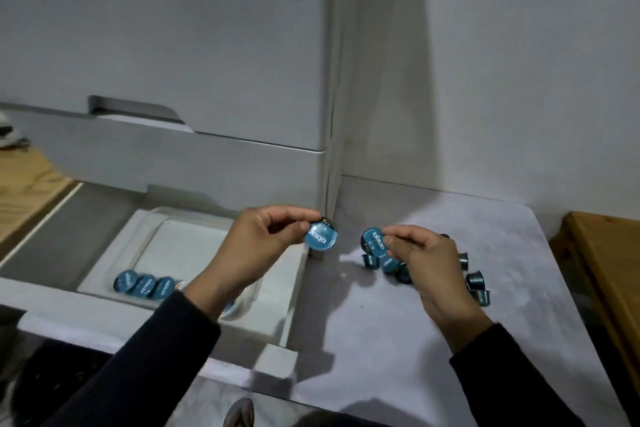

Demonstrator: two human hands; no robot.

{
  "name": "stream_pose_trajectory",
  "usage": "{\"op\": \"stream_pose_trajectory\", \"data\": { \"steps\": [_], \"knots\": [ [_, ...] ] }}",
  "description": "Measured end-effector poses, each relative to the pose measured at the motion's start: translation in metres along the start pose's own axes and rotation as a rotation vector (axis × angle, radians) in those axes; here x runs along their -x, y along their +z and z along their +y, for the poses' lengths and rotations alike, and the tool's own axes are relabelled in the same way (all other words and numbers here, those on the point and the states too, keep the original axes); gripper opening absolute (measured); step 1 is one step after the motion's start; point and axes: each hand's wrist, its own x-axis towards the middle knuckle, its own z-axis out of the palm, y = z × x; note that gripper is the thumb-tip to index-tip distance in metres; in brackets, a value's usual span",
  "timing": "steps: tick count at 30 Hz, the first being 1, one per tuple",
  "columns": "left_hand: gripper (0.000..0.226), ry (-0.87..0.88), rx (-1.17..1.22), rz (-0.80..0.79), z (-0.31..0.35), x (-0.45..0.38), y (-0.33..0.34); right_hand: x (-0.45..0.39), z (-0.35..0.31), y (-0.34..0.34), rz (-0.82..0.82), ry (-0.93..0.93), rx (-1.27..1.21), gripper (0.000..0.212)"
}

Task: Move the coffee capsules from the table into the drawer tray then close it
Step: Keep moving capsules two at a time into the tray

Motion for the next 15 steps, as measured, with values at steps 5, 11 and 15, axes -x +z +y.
{"op": "stream_pose_trajectory", "data": {
  "steps": [5,11,15],
  "knots": [
    [0.027,-0.052,-0.192,-0.066,-0.016,-0.006,-0.108,0.018,-0.018,0.079,-0.177,-0.063,0.041,0.019],
    [0.021,-0.098,-0.597,-0.236,-0.07,-0.029,-0.23,0.012,0.0,0.212,-0.345,0.007,0.211,0.028],
    [0.02,-0.113,-0.762,-0.383,-0.108,-0.046,-0.282,-0.002,0.028,0.286,-0.382,0.071,0.356,0.024]
  ]
}}
